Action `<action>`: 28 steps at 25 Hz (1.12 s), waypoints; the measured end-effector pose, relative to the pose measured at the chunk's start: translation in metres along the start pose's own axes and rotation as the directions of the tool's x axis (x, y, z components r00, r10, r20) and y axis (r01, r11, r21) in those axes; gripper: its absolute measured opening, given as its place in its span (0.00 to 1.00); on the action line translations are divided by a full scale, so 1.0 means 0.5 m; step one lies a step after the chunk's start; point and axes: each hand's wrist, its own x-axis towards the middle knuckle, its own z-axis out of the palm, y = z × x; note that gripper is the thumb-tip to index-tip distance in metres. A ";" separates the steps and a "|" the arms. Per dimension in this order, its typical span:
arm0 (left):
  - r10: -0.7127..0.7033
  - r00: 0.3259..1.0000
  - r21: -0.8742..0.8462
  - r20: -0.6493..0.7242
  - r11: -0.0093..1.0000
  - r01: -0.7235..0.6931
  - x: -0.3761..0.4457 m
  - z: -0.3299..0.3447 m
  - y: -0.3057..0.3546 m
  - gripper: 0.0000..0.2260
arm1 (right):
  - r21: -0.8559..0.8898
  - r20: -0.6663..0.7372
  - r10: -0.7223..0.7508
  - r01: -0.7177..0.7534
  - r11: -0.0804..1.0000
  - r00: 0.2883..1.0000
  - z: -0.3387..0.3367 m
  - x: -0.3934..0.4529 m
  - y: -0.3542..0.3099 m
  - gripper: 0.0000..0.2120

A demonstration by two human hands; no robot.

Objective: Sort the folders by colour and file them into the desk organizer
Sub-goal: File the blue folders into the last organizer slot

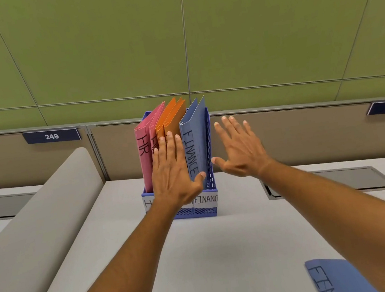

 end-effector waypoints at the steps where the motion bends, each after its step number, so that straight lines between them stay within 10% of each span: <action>1: 0.001 1.000 0.009 0.011 1.000 -0.001 -0.010 -0.003 0.006 0.48 | -0.001 0.011 0.018 -0.018 1.000 1.000 0.001 -0.025 -0.001 0.44; 28: 0.069 0.904 -0.077 0.421 0.996 -0.040 -0.420 0.157 0.410 0.46 | 0.035 0.322 0.324 -0.353 0.935 0.889 0.097 -0.681 0.229 0.44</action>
